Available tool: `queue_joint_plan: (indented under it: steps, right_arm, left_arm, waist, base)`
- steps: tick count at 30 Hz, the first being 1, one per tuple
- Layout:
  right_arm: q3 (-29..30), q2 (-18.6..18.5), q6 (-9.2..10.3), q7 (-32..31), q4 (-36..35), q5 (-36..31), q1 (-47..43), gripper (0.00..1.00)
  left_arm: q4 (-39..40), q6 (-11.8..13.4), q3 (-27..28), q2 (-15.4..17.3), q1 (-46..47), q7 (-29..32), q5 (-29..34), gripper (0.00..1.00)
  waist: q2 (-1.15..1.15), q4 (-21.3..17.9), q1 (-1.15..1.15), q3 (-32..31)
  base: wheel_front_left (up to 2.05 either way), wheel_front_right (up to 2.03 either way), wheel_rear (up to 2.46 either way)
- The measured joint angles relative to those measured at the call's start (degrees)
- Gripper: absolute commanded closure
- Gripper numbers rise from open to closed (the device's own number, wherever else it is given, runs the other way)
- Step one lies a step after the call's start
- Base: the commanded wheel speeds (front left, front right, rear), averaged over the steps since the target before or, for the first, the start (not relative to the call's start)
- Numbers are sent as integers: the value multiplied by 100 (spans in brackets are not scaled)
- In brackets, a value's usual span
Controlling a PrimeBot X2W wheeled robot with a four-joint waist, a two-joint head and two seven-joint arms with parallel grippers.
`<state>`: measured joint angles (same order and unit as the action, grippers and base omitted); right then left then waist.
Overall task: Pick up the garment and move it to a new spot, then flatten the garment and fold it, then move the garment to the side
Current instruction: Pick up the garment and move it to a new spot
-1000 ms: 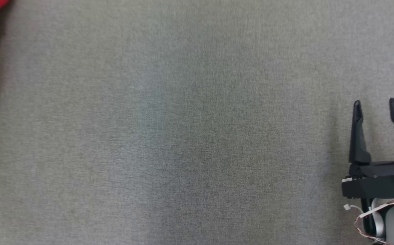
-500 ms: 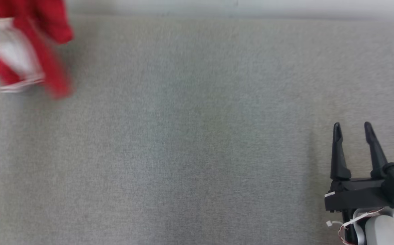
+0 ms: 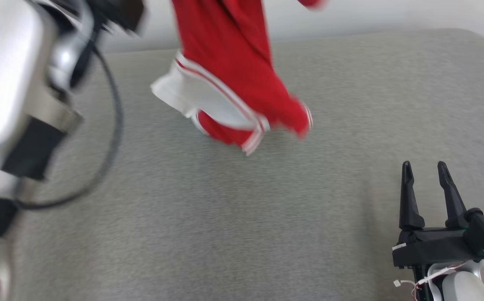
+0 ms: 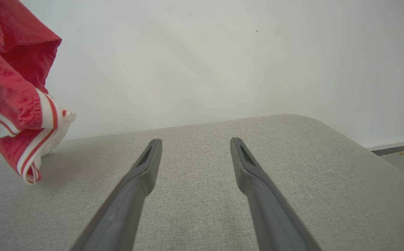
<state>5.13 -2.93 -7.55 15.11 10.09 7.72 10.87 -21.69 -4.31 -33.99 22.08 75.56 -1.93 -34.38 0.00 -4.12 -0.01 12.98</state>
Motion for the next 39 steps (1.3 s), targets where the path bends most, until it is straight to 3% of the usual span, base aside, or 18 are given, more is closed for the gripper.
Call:
queue_joint_plan:
  steps: [6,11,18,24,25,26,30,39]
  right_arm:
    - [24,0,0,0,-56,49,-57,0]
    - [35,-1,0,1,-97,79,-64,0]
    - [-108,1,0,1,-67,86,-7,0]
    - [-158,1,0,1,-29,86,43,0]
    - [-168,1,0,1,-18,85,44,0]
    - [-179,4,0,1,-10,82,44,0]
    - [-179,1,0,1,1,76,24,0]
    - [-215,5,0,1,-44,-32,-65,0]
  left_arm:
    - [258,187,-165,-345,-727,-127,-164,100]
    - [212,294,-357,-560,-1662,-307,-379,100]
    - [-497,386,-565,-817,-3134,-862,-649,100]
    - [-1057,322,-798,-947,-3555,-1094,-548,100]
    - [-1074,282,-800,-984,-3561,-1156,-498,61]
    - [-1057,275,-771,-1024,-3557,-1211,-477,0]
    - [-797,285,-470,-1054,-3535,-1294,-291,0]
    - [592,439,959,-803,-4256,-1313,508,0]
  waist:
    - [0,-344,0,4]
    - [0,-413,1,92]
    - [0,-416,1,250]
    - [0,-415,1,294]
    - [0,-406,2,282]
    - [0,-395,2,264]
    - [0,-340,1,147]
    - [0,-36,1,-137]
  base:
    - [0,0,0]
    - [0,0,0]
    - [0,0,0]
    - [0,0,0]
    - [0,0,0]
    - [0,0,0]
    - [0,0,0]
    - [0,0,0]
